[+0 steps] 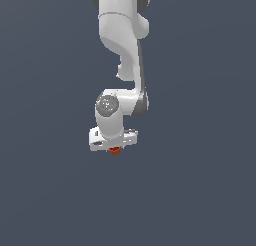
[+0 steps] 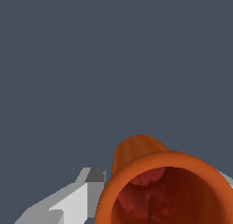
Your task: Pick up the object and move it to a goal position.
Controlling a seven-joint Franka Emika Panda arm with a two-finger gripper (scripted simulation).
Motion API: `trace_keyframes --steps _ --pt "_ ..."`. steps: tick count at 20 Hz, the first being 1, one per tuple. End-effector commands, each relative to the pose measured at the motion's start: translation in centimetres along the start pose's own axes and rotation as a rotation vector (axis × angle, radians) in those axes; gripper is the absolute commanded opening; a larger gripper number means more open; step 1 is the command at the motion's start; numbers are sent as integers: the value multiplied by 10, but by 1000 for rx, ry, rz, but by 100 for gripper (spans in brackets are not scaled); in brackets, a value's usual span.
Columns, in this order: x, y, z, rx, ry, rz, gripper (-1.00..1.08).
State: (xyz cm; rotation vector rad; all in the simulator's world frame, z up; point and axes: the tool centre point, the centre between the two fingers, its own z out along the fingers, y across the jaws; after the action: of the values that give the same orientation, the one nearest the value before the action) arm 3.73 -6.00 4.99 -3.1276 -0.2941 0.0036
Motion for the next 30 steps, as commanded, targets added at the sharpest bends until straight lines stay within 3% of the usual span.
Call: trace_keyframes --steps 1,30 --pt "2 -9 -12 0 2 -1 -100" --pt "45 -212 -268 -1 2 -1 -100"
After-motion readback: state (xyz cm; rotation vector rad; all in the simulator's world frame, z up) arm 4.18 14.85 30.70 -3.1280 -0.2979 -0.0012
